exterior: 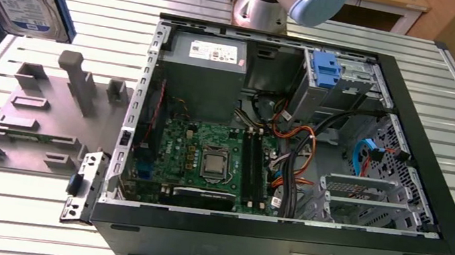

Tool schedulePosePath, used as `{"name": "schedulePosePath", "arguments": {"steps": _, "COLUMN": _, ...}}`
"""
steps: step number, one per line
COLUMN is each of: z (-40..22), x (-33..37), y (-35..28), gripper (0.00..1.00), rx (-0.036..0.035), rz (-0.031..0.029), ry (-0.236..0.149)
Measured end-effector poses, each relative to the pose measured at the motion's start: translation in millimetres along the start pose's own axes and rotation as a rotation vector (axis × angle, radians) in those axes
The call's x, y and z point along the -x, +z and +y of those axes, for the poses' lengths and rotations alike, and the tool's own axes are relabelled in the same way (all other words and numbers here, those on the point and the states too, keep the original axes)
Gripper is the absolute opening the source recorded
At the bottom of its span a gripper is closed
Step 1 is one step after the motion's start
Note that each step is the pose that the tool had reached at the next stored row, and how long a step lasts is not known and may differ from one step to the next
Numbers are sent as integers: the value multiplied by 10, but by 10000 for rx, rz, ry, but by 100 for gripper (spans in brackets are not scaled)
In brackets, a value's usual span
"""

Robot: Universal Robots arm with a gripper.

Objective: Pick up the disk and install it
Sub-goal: 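Pick up the disk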

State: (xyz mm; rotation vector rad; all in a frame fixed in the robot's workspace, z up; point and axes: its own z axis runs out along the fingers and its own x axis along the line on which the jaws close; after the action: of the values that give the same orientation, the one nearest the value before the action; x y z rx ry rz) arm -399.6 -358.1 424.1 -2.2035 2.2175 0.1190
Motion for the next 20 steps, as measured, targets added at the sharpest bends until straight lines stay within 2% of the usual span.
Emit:
{"name": "schedulePosePath", "arguments": {"steps": 5, "z": 1, "x": 2, "y": -32, "gripper": 35, "rx": 2, "rz": 1, "ry": 0}}
{"name": "schedulePosePath", "arguments": {"steps": 13, "z": 8, "x": 11, "y": -171, "gripper": 35, "rx": 0, "rz": 0, "ry": 0}}
{"name": "schedulePosePath", "arguments": {"steps": 20, "z": 8, "x": 11, "y": -181, "gripper": 35, "rx": 0, "rz": 0, "ry": 0}}
